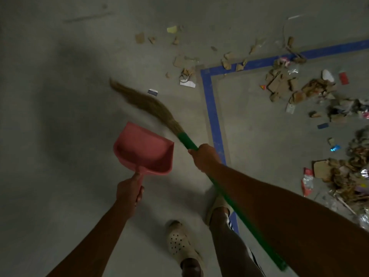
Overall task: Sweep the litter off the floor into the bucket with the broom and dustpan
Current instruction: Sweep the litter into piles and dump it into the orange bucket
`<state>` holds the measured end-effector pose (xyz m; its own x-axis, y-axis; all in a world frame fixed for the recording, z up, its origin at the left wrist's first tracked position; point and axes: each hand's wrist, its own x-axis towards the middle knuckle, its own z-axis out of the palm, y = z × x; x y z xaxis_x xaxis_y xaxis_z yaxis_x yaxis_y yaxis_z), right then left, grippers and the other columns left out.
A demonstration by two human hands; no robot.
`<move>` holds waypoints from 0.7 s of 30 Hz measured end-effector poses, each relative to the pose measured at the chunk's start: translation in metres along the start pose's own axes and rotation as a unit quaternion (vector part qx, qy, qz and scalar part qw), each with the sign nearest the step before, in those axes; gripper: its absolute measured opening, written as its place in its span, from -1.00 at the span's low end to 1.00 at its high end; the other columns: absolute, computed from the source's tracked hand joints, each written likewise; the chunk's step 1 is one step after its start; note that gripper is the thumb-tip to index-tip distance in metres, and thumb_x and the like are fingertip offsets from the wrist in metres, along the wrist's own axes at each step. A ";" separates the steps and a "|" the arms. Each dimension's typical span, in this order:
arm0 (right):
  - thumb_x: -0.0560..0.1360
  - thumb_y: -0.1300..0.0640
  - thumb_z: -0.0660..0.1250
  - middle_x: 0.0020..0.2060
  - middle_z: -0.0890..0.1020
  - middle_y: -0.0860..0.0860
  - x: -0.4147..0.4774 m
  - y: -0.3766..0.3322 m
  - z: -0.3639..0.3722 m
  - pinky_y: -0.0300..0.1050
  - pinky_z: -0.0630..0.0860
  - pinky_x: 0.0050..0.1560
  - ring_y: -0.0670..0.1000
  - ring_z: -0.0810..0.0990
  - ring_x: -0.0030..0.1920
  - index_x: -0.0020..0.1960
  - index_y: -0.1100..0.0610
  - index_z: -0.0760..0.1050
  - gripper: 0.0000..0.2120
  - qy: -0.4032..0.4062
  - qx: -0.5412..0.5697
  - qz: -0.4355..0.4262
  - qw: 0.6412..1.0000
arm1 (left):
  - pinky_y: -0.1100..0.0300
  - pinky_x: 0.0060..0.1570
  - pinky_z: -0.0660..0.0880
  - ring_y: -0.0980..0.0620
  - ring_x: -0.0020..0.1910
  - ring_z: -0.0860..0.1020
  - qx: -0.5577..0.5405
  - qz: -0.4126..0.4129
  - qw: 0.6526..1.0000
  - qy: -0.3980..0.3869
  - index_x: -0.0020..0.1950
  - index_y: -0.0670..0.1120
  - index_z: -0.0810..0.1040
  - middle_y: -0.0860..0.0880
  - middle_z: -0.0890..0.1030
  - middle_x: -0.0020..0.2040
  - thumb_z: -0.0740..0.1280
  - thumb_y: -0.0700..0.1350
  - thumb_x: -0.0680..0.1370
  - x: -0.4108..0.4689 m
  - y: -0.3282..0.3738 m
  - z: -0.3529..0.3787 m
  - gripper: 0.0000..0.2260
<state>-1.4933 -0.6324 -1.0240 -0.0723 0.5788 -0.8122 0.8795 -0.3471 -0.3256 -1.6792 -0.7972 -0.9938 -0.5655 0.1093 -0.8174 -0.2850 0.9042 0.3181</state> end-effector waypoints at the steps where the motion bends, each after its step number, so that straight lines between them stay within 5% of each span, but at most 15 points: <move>1: 0.61 -0.18 0.26 -0.14 0.63 0.06 0.012 0.005 -0.007 -0.11 0.61 -0.32 -0.01 0.63 -0.27 0.03 0.17 0.46 -0.62 0.011 0.028 0.031 0.999 | 0.35 -0.59 0.13 0.05 -0.68 0.25 -0.001 -0.002 1.000 0.000 -0.38 -0.18 0.44 -0.07 0.39 -0.57 0.34 0.34 0.52 0.000 0.006 0.006 -0.40; 3: 0.63 -0.18 0.23 -0.02 0.65 0.11 0.031 0.022 -0.027 0.02 0.67 -0.13 0.09 0.68 -0.14 0.09 0.21 0.47 -0.58 0.048 0.095 0.094 0.990 | 0.35 -0.59 0.13 0.04 -0.68 0.25 -0.002 -0.001 1.000 -0.001 -0.39 -0.18 0.44 -0.08 0.39 -0.56 0.35 0.33 0.52 -0.002 0.020 0.018 -0.40; 6: 0.66 -0.15 0.14 -0.01 0.65 0.15 0.047 0.057 -0.070 0.04 0.66 -0.10 0.13 0.68 -0.12 0.13 0.27 0.49 -0.53 0.113 0.186 0.179 0.959 | 0.36 -0.59 0.13 0.03 -0.68 0.25 0.005 0.012 1.000 -0.016 -0.39 -0.19 0.44 -0.09 0.40 -0.55 0.36 0.30 0.53 -0.006 0.042 0.039 -0.41; 11: 0.59 -0.28 0.17 -0.10 0.67 0.17 0.060 0.118 -0.135 0.18 0.67 -0.03 0.21 0.69 -0.12 0.07 0.21 0.55 -0.46 0.238 0.355 0.277 0.860 | 0.35 -0.58 0.14 0.01 -0.66 0.26 0.029 0.032 0.998 -0.039 -0.39 -0.20 0.45 -0.14 0.42 -0.50 0.34 0.28 0.55 -0.017 0.090 0.078 -0.42; 17: 0.52 -0.43 0.08 -0.21 0.65 0.13 0.038 0.129 -0.158 0.26 0.65 -0.13 0.22 0.67 -0.20 -0.13 0.02 0.44 -0.48 0.281 0.338 0.157 0.884 | 0.32 -0.57 0.17 0.02 -0.67 0.26 0.108 0.067 0.991 -0.038 -0.38 -0.20 0.49 -0.10 0.40 -0.56 0.30 0.39 0.52 -0.036 0.142 0.130 -0.35; 19: 0.41 -0.56 0.01 -0.21 0.65 0.10 0.034 0.129 -0.154 0.24 0.65 -0.14 0.22 0.68 -0.19 -0.13 -0.01 0.43 -0.37 0.246 0.310 0.122 0.910 | 0.32 -0.58 0.16 0.04 -0.67 0.25 0.131 0.083 0.987 -0.043 -0.38 -0.20 0.48 -0.09 0.38 -0.59 0.28 0.38 0.53 -0.044 0.154 0.146 -0.35; 21: 0.52 -0.41 0.11 -0.19 0.65 0.09 0.029 0.126 -0.156 0.21 0.66 -0.13 0.18 0.68 -0.18 -0.07 0.00 0.45 -0.52 0.183 0.273 0.096 0.940 | 0.32 -0.58 0.16 0.03 -0.67 0.25 0.156 0.093 0.982 -0.045 -0.39 -0.20 0.47 -0.09 0.37 -0.59 0.27 0.39 0.53 -0.048 0.163 0.161 -0.34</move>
<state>-1.3107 -0.5440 -1.0131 0.3182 0.6473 -0.6927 0.4805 -0.7400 -0.4707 -1.5735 -0.5884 -0.9797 -0.5115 0.3082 -0.8022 0.0756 0.9460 0.3152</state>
